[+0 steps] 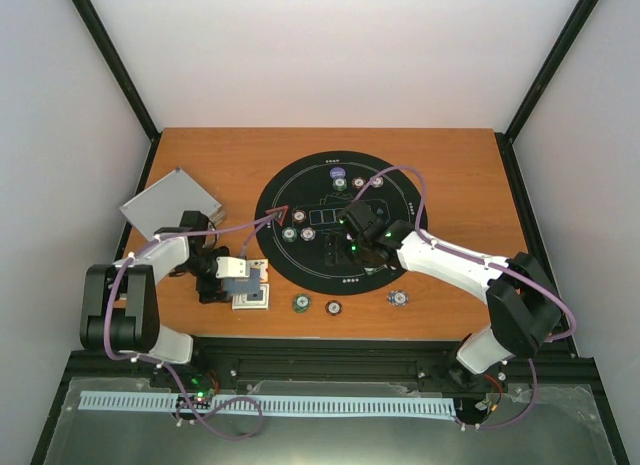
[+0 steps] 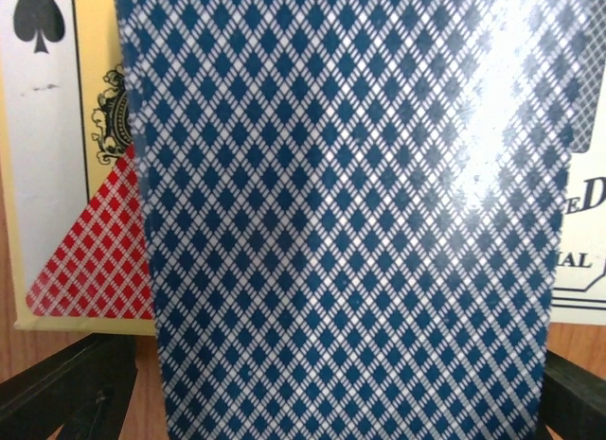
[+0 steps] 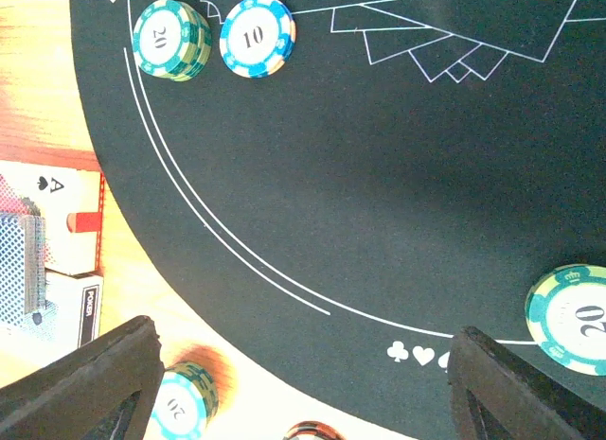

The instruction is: Distribute texas hold em gaming equipment

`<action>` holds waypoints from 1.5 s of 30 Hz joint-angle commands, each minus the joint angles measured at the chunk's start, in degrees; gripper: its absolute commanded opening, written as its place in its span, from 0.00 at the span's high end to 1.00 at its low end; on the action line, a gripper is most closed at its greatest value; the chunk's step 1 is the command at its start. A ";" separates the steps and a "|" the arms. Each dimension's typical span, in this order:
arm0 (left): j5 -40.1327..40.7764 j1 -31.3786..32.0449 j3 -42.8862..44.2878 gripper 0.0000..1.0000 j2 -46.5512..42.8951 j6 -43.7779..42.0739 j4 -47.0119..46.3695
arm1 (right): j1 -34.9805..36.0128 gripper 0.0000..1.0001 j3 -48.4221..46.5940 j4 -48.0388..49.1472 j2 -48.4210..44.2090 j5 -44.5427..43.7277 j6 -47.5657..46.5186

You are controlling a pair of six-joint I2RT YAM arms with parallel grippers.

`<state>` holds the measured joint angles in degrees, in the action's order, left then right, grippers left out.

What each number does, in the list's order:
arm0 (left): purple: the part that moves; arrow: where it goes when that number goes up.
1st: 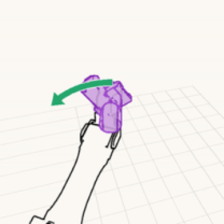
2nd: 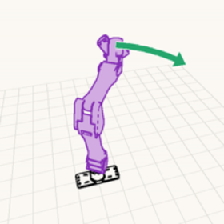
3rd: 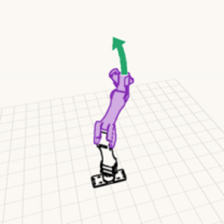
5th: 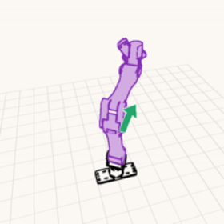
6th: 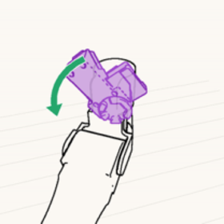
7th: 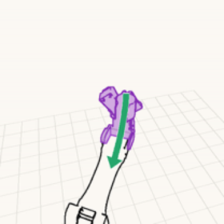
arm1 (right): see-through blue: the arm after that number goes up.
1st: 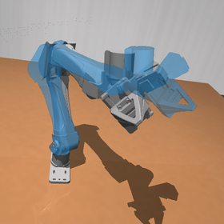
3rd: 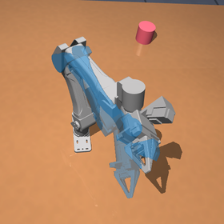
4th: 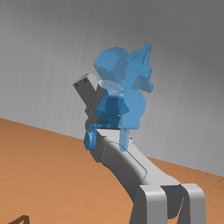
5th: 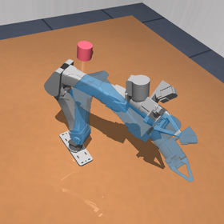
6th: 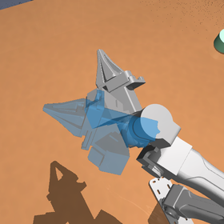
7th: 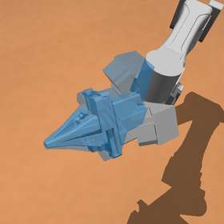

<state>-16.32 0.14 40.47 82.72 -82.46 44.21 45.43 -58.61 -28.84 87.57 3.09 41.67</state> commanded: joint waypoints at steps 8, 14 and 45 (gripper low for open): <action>-0.82 0.93 2.72 0.05 1.96 -2.70 0.55 | 1.06 0.19 0.14 2.01 1.28 1.87 0.61; -0.70 1.33 2.77 0.11 2.89 -3.22 0.12 | 1.15 0.20 0.42 2.47 1.35 2.56 0.78; -1.84 1.30 1.00 0.60 0.79 -2.16 -0.46 | 3.36 0.26 2.57 18.89 6.47 16.43 8.55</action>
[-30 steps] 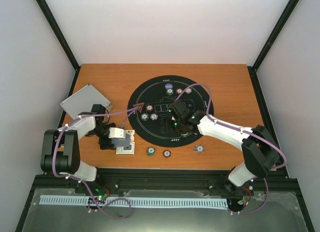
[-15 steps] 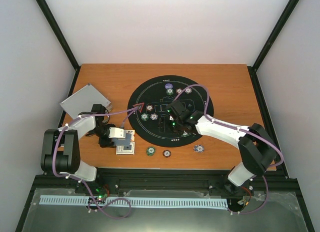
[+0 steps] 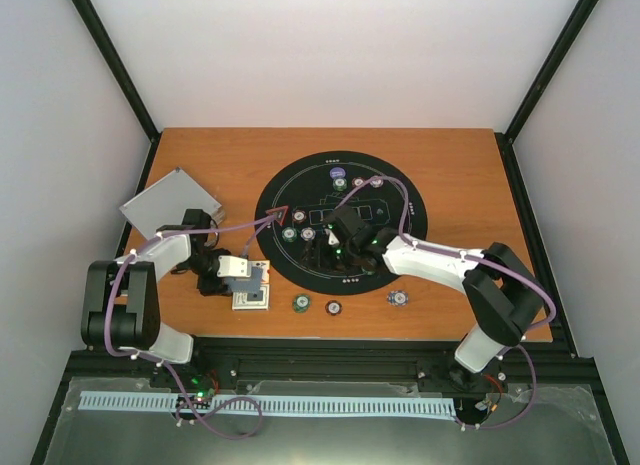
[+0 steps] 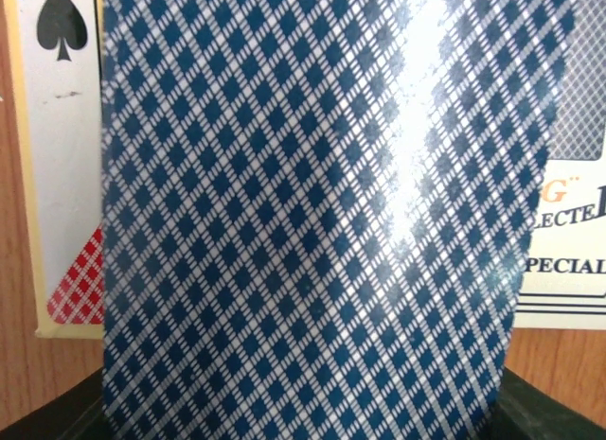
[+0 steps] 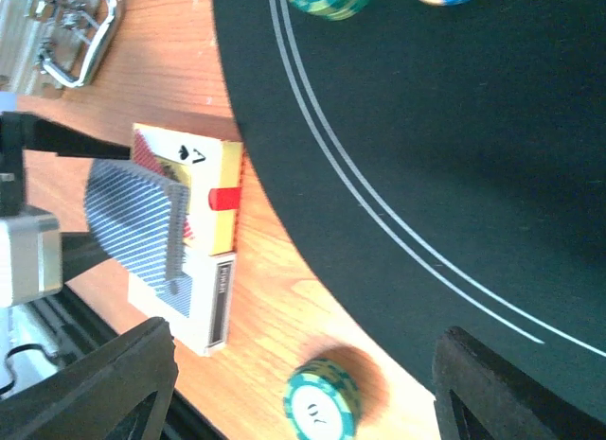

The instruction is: Distribute texas hold em gaming equipment

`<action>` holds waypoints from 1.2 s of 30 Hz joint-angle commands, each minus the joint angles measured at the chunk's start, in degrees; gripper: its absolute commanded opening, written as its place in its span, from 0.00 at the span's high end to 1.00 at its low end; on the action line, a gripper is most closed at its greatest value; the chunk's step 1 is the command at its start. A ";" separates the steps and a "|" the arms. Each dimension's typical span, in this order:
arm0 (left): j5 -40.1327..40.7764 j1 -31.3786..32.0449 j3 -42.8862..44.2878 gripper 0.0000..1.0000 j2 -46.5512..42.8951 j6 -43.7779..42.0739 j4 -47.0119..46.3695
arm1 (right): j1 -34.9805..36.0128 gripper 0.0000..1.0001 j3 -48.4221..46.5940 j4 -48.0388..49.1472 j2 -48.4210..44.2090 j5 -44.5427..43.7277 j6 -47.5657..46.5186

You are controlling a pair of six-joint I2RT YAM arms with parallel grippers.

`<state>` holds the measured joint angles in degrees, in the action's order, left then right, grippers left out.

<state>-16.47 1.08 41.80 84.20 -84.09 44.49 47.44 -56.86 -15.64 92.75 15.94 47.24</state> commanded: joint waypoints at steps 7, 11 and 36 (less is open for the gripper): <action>-3.49 0.34 0.91 0.78 -0.91 2.34 0.66 | 3.01 0.27 0.16 11.14 4.94 6.86 5.50; -4.62 -0.26 1.64 0.83 -1.51 2.65 1.77 | 3.74 0.27 -0.21 13.94 6.73 8.33 6.63; -10.62 -1.92 8.16 0.92 -9.65 1.73 15.49 | 6.60 0.28 0.86 39.87 13.24 17.52 20.80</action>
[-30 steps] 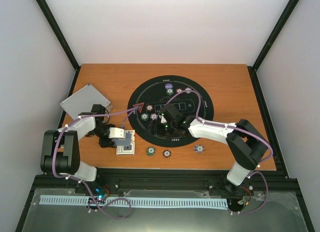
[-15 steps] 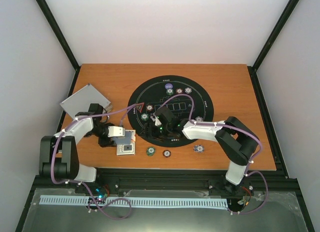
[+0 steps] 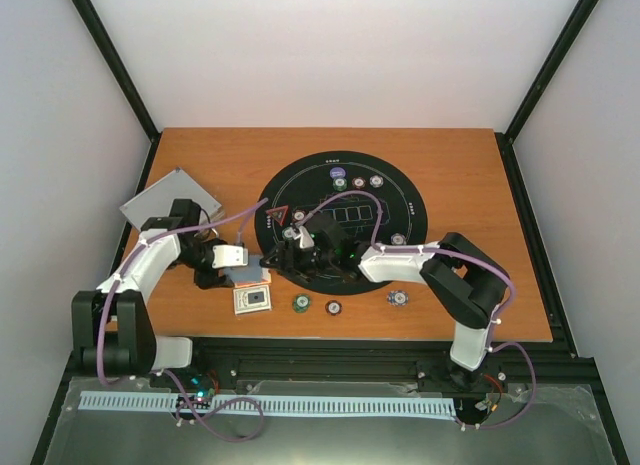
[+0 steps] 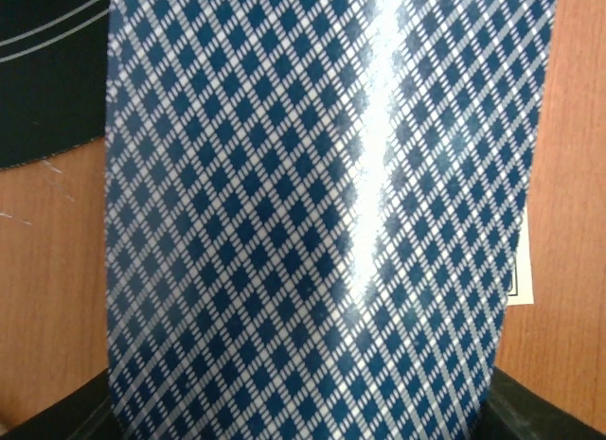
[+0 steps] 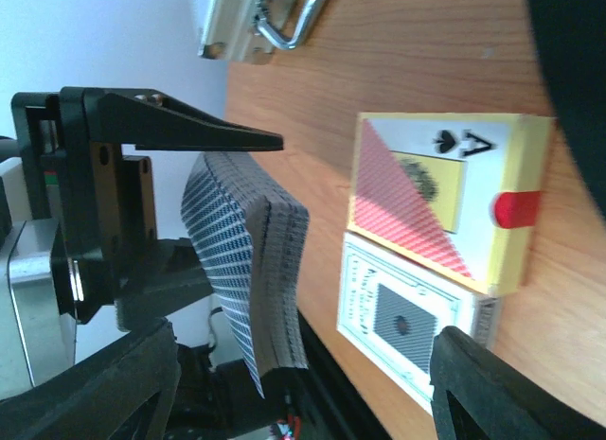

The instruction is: Distribute texas hold em gaming equipment

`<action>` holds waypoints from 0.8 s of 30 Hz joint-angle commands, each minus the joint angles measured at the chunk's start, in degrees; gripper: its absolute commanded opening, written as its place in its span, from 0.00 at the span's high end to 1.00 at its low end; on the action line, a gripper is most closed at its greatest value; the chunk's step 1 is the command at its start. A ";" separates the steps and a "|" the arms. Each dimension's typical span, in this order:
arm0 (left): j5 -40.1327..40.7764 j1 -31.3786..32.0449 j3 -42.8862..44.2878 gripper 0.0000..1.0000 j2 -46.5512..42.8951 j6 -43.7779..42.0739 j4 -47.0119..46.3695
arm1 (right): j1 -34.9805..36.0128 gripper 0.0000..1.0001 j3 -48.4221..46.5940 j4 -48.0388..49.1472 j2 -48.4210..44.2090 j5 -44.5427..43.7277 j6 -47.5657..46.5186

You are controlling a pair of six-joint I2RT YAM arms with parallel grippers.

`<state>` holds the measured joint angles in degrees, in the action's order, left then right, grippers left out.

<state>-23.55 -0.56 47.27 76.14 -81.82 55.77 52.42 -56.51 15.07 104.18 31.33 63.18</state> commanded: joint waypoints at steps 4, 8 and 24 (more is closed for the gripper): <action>-3.71 -0.24 2.98 0.92 -2.50 -0.54 5.33 | 3.23 0.28 -1.04 11.40 3.29 2.45 6.30; -4.60 -0.29 3.41 0.92 -3.89 -0.44 6.43 | 4.19 0.28 -2.27 14.09 5.07 2.81 8.18; -6.76 -0.24 5.12 0.87 -5.92 0.78 8.93 | 6.04 0.80 -2.92 22.27 6.97 2.61 14.21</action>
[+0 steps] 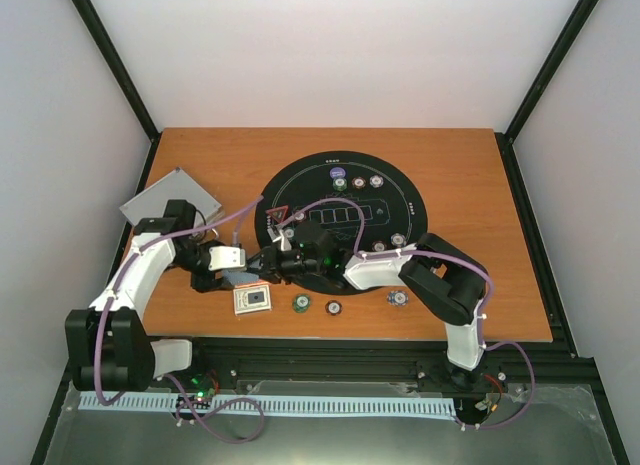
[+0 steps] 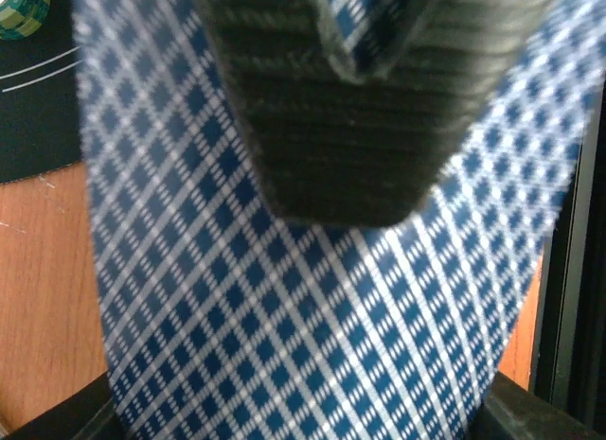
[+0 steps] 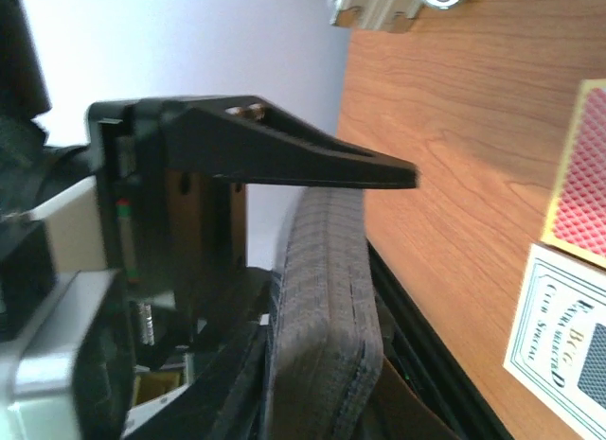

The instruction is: Distribute texas hold em gaming equipment

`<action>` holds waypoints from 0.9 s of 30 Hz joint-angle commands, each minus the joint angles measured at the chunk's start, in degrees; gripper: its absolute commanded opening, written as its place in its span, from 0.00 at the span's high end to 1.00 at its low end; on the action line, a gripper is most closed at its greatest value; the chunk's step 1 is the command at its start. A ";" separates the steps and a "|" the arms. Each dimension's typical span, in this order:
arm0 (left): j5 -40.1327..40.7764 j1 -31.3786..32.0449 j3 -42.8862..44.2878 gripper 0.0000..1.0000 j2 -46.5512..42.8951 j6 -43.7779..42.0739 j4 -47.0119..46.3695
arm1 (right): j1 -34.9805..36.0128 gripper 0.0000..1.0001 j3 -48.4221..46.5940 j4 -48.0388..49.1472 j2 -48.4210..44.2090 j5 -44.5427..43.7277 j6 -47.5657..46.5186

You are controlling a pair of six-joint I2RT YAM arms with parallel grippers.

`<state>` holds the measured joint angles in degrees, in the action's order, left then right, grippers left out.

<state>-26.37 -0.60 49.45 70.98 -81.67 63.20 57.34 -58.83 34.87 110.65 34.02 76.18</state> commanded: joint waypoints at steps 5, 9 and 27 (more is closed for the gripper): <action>-5.70 -0.09 4.61 0.11 -0.23 1.50 3.77 | 1.36 0.93 -0.22 2.09 -0.18 -0.01 1.47; -6.94 0.71 4.91 0.00 -1.02 1.10 6.01 | 1.46 0.97 -0.45 2.16 -0.33 0.45 1.50; -5.99 3.74 3.54 0.07 -0.41 -1.05 12.11 | 2.51 0.97 -1.77 5.27 0.52 3.13 1.17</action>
<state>-30.98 2.81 52.01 69.21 -80.75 70.59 59.24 -58.89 36.99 110.76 36.10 77.87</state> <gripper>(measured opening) 0.944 0.158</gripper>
